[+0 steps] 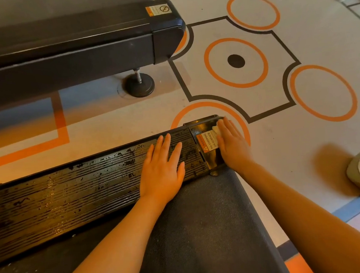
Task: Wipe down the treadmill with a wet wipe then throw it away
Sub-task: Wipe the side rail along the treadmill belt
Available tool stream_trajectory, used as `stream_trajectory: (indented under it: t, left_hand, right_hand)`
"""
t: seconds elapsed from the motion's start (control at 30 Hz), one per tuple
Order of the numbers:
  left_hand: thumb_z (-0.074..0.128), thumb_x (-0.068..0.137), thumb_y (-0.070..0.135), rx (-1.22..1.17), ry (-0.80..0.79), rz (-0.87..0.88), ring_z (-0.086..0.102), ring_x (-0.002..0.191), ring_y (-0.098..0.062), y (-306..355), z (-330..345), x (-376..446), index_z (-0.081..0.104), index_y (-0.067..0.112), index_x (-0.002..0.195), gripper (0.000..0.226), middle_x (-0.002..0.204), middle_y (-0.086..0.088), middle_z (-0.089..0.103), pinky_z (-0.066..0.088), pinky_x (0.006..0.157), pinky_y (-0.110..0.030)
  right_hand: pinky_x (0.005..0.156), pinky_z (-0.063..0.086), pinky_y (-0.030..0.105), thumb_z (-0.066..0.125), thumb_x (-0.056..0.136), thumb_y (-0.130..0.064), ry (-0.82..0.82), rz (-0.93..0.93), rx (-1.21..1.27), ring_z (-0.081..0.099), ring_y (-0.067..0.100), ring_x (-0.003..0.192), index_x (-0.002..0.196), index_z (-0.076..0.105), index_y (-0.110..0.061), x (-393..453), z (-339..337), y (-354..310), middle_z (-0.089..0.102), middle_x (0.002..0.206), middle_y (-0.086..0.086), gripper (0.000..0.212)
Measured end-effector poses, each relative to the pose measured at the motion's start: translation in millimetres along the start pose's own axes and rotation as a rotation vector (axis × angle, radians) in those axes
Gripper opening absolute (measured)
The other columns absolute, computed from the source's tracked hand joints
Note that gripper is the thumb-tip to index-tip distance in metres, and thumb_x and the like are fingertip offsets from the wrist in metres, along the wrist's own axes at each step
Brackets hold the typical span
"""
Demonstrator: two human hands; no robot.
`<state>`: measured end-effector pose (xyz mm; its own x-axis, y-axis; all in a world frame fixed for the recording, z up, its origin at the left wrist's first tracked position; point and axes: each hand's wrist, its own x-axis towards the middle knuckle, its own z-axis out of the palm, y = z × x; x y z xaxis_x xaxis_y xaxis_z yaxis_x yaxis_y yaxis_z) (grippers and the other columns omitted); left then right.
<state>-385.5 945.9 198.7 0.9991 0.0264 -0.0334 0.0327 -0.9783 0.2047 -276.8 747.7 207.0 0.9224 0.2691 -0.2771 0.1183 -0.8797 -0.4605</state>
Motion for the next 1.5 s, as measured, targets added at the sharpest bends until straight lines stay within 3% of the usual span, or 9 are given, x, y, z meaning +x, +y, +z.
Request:
stream_trajectory:
  t: [0.2, 0.4, 0.6, 0.77, 1.0, 1.13, 1.43, 1.5]
  left_hand:
    - [0.047, 0.095, 0.039, 0.012, 0.017, 0.008, 0.027, 0.145, -0.034, 0.5, 1.2, -0.6, 0.044, 0.015, 0.145, 0.056, 0.155, -0.018, 0.031, 0.018, 0.115, -0.046]
    - [0.047, 0.096, 0.040, 0.022, 0.025, 0.005, 0.025, 0.145, -0.033, 0.6, 2.4, -0.8, 0.042, 0.016, 0.146, 0.055, 0.156, -0.017, 0.030, 0.016, 0.116, -0.045]
    - [0.042, 0.097, 0.040, 0.008, 0.017, 0.009, 0.024, 0.146, -0.033, -0.4, 2.7, -0.5, 0.042, 0.016, 0.146, 0.055, 0.157, -0.017, 0.029, 0.017, 0.116, -0.046]
    - [0.025, 0.097, 0.045, 0.015, 0.018, 0.005, 0.022, 0.146, -0.032, 0.4, 0.9, -0.1, 0.040, 0.018, 0.147, 0.058, 0.157, -0.015, 0.028, 0.016, 0.117, -0.045]
    - [0.028, 0.098, 0.045, 0.040, -0.008, 0.002, 0.015, 0.149, -0.029, 1.2, 0.3, -1.2, 0.034, 0.020, 0.150, 0.058, 0.160, -0.013, 0.021, 0.014, 0.120, -0.045]
    - [0.035, 0.099, 0.043, 0.042, 0.005, 0.004, 0.017, 0.148, -0.029, 0.8, 1.1, -2.1, 0.036, 0.018, 0.149, 0.056, 0.159, -0.013, 0.023, 0.015, 0.119, -0.045]
    - [0.034, 0.100, 0.043, 0.048, 0.001, 0.008, 0.016, 0.149, -0.029, 0.0, 2.3, -1.7, 0.034, 0.019, 0.150, 0.056, 0.160, -0.013, 0.022, 0.012, 0.118, -0.042]
    - [0.034, 0.100, 0.043, 0.045, 0.000, 0.005, 0.015, 0.149, -0.029, 0.5, 2.1, -2.1, 0.033, 0.019, 0.151, 0.056, 0.160, -0.013, 0.022, 0.010, 0.118, -0.041]
  right_hand:
    - [0.119, 0.001, 0.034, 0.031, 0.107, -0.030, -0.015, -0.198, -0.141, -0.004, 0.018, 0.150, 0.155, 0.013, -0.018, 9.6, 7.8, -23.1, 0.002, 0.164, 0.001, 0.053]
    - [0.117, -0.004, 0.029, 0.029, 0.106, -0.038, -0.065, -0.377, -0.166, -0.009, 0.007, 0.145, 0.154, 0.013, -0.024, 1.3, 11.4, -14.6, -0.004, 0.156, -0.011, 0.053]
    - [0.120, 0.000, 0.034, 0.027, 0.105, -0.040, -0.056, -0.177, -0.160, -0.002, 0.016, 0.150, 0.156, 0.012, -0.023, 11.3, -5.7, 14.0, 0.002, 0.163, -0.002, 0.056]
    - [0.120, 0.002, 0.034, 0.031, 0.106, -0.033, -0.012, -0.117, -0.067, 0.000, 0.018, 0.150, 0.156, 0.013, -0.021, -9.7, -2.4, 15.6, 0.004, 0.164, 0.000, 0.055]
    - [0.118, -0.002, 0.030, 0.034, 0.106, -0.027, 0.070, -0.189, -0.025, -0.005, 0.013, 0.147, 0.154, 0.018, -0.020, -48.6, 24.6, 10.8, 0.007, 0.160, -0.003, 0.051]
    - [0.118, 0.001, 0.031, 0.028, 0.103, -0.038, 0.093, -0.224, -0.057, 0.001, 0.015, 0.148, 0.154, 0.022, -0.020, -58.8, 32.1, 14.7, 0.010, 0.159, -0.004, 0.054]
    - [0.122, 0.001, 0.039, 0.034, 0.106, -0.022, 0.215, 0.146, 0.043, -0.009, 0.021, 0.149, 0.155, 0.012, -0.014, -61.8, 38.8, 3.0, 0.000, 0.163, 0.005, 0.054]
    - [0.117, -0.004, 0.035, 0.033, 0.106, -0.017, 0.254, 0.208, 0.072, -0.018, 0.017, 0.144, 0.156, 0.010, -0.015, -69.1, 46.7, -11.0, -0.005, 0.163, 0.005, 0.055]
